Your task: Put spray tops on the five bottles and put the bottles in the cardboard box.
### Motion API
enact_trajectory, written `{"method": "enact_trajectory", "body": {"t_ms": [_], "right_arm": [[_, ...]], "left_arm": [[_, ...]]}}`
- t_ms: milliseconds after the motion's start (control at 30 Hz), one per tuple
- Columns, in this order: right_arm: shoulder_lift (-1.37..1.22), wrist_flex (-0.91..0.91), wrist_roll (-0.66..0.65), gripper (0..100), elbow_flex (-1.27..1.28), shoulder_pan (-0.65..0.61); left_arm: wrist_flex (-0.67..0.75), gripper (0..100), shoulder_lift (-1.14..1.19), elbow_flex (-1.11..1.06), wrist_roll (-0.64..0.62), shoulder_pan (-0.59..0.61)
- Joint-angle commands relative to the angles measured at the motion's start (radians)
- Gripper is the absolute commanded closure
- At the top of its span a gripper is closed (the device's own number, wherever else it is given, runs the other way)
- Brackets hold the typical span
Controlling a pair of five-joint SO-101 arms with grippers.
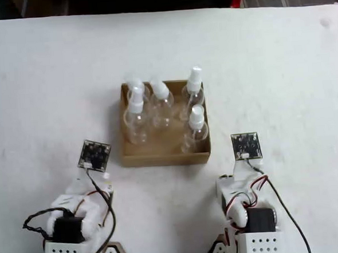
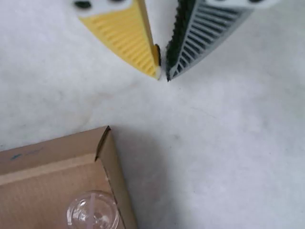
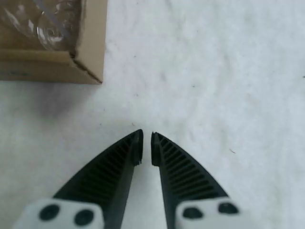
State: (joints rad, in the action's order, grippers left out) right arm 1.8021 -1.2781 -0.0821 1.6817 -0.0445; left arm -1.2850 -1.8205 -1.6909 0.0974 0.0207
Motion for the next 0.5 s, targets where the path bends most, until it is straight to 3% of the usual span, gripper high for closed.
{"method": "enact_trajectory", "body": {"t_ms": [0, 467], "right_arm": [[-0.002, 0.012, 0.0, 98.3, 0.009, -0.001], [-0.002, 0.012, 0.0, 98.3, 0.009, -0.001]], "left_arm": [[-0.003, 98, -0.007, -0.002, 0.011, -0.007], [-0.003, 98, -0.007, -0.002, 0.011, -0.007]]}}
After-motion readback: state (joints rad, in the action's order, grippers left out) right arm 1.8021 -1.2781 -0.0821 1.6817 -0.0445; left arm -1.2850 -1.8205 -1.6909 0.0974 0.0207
